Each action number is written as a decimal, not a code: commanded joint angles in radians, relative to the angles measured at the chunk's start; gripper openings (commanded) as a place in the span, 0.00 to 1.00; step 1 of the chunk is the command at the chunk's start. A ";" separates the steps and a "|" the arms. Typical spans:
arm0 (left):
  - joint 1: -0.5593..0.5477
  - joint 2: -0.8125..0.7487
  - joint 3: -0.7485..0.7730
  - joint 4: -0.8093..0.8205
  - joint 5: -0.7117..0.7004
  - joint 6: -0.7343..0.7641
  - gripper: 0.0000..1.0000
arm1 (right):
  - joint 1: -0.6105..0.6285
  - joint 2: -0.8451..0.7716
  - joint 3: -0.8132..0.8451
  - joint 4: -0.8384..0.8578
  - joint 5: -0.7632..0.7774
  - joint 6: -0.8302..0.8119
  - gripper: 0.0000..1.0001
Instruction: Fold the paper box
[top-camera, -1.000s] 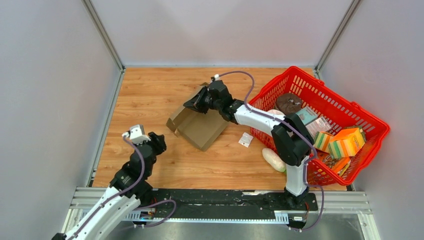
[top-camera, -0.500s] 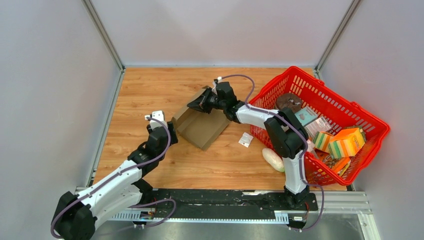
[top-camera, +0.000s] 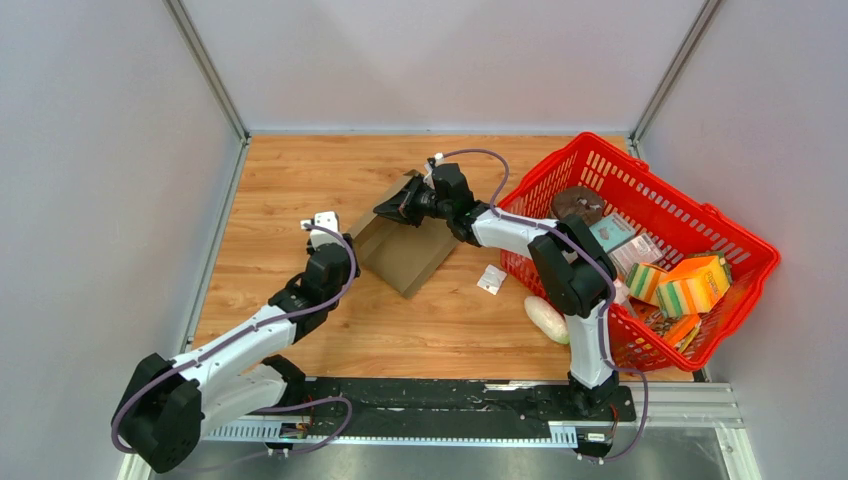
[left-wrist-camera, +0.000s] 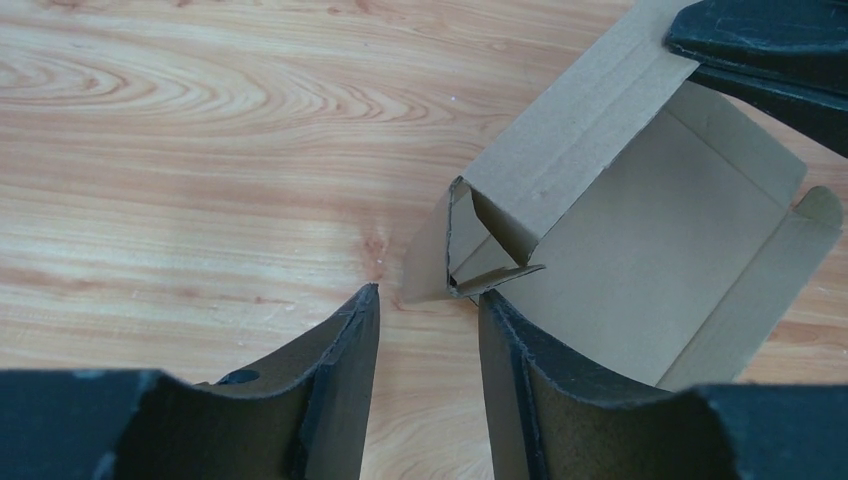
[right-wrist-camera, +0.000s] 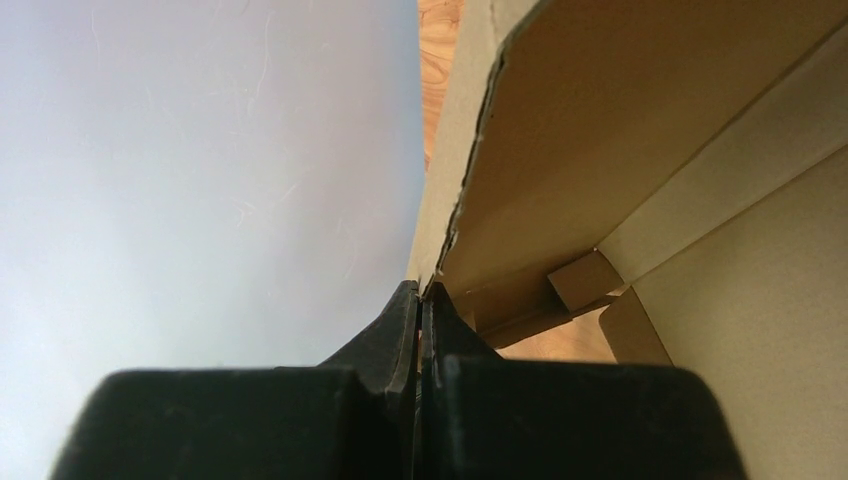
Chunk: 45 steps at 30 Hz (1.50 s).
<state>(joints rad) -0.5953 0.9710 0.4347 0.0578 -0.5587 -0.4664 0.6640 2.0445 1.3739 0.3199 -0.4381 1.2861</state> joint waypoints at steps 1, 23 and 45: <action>0.000 0.028 0.035 0.111 -0.035 -0.017 0.49 | 0.002 -0.009 0.011 0.036 -0.027 0.004 0.00; -0.001 0.046 0.027 0.145 -0.026 -0.110 0.55 | 0.009 0.006 0.094 -0.102 0.015 -0.018 0.00; 0.215 0.009 0.013 0.139 0.398 0.012 0.67 | 0.002 0.085 0.212 -0.185 0.015 0.018 0.00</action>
<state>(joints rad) -0.3851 0.9169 0.3645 0.1425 -0.2523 -0.4797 0.6651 2.1101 1.5387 0.1524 -0.4210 1.2873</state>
